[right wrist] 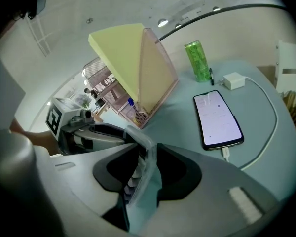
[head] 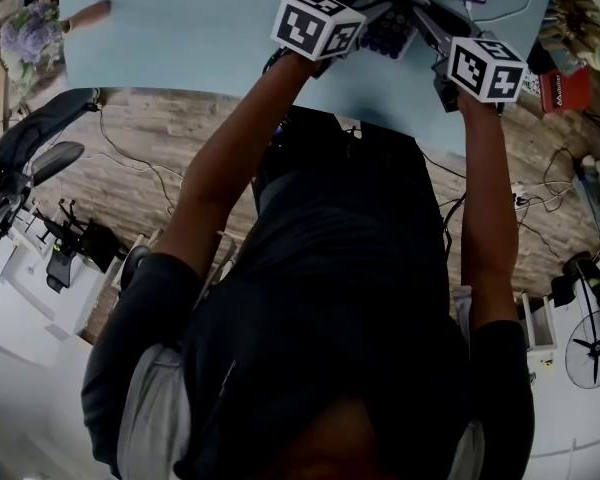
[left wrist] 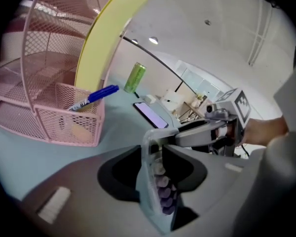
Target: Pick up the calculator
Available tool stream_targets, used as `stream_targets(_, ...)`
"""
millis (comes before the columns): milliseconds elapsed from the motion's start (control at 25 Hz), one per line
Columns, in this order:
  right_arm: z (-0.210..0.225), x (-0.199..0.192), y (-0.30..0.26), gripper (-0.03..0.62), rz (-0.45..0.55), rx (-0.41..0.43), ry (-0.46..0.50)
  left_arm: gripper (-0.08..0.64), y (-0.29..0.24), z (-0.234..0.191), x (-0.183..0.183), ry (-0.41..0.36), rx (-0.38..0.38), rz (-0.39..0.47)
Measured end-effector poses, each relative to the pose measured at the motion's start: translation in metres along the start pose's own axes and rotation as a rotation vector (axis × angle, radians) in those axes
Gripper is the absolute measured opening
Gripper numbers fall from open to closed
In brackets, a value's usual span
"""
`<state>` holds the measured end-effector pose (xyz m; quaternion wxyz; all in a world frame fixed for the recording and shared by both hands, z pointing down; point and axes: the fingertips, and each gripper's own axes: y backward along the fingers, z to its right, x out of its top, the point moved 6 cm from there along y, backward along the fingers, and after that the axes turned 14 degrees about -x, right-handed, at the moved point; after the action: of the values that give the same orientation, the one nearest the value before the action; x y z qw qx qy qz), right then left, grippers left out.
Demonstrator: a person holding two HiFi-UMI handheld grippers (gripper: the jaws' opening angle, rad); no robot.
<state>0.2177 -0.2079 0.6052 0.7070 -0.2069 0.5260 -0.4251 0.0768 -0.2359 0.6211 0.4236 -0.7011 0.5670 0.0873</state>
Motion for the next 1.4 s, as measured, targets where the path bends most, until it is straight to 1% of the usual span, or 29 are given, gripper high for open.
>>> stream_targets(240,-0.013,0.006,0.009,0.117,0.03,-0.006,0.052,0.187,0.01,0.005,0.008,-0.044,0.023,0.005)
stream_targets(400,-0.02,0.009,0.015,0.117,0.058,-0.012,0.057,0.189,0.018,0.01,0.013,-0.062,0.03,0.019)
stream_targets(760,-0.041,0.024,0.034,0.117,0.112,-0.004,0.084,0.189,0.044,0.027,0.025,-0.099,0.055,0.074)
stream_targets(1400,-0.08,0.05,0.073,0.117,0.205,0.017,0.154,0.189,0.091,0.061,0.047,-0.179,0.073,0.162)
